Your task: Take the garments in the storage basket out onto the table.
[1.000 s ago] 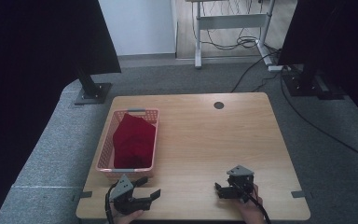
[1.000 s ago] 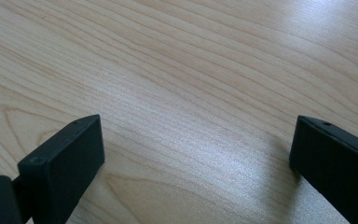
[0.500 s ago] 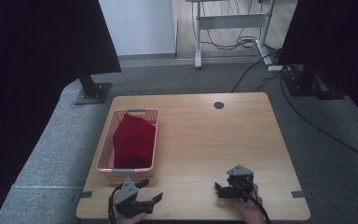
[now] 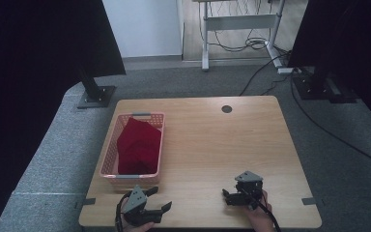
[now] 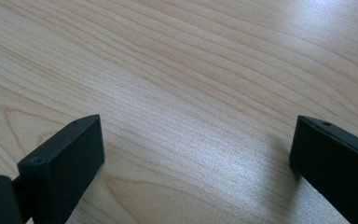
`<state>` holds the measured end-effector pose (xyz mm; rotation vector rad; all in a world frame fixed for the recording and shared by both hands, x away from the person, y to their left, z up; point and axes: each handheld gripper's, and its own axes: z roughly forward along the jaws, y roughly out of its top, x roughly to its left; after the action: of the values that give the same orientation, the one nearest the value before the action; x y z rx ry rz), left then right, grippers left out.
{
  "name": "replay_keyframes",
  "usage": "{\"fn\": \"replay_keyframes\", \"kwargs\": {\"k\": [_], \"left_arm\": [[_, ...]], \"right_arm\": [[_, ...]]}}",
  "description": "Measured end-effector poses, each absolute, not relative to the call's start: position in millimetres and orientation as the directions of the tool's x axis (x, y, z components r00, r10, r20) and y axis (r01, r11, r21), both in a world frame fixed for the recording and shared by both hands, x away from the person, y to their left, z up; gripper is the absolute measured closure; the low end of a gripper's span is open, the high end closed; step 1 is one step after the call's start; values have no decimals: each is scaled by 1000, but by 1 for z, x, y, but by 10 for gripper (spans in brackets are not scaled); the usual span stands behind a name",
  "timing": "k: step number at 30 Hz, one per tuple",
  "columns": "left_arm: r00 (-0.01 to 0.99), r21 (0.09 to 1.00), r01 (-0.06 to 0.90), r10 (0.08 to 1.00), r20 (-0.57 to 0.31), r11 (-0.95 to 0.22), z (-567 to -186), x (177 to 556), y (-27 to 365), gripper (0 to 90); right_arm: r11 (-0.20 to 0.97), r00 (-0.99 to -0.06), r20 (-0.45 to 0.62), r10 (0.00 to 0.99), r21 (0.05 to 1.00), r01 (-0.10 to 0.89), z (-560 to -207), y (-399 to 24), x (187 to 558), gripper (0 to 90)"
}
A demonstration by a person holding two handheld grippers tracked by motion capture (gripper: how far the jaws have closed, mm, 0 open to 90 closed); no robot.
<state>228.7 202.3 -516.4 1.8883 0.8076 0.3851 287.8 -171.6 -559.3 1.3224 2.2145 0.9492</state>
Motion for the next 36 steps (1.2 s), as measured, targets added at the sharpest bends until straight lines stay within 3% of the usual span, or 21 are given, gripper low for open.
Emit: {"fn": "replay_keyframes", "kwargs": {"k": [36], "left_arm": [[703, 896, 375, 703, -107, -238, -503, 233, 218, 223]], "right_arm": [[325, -478, 11, 878, 720, 613, -559, -172, 288, 28]]}}
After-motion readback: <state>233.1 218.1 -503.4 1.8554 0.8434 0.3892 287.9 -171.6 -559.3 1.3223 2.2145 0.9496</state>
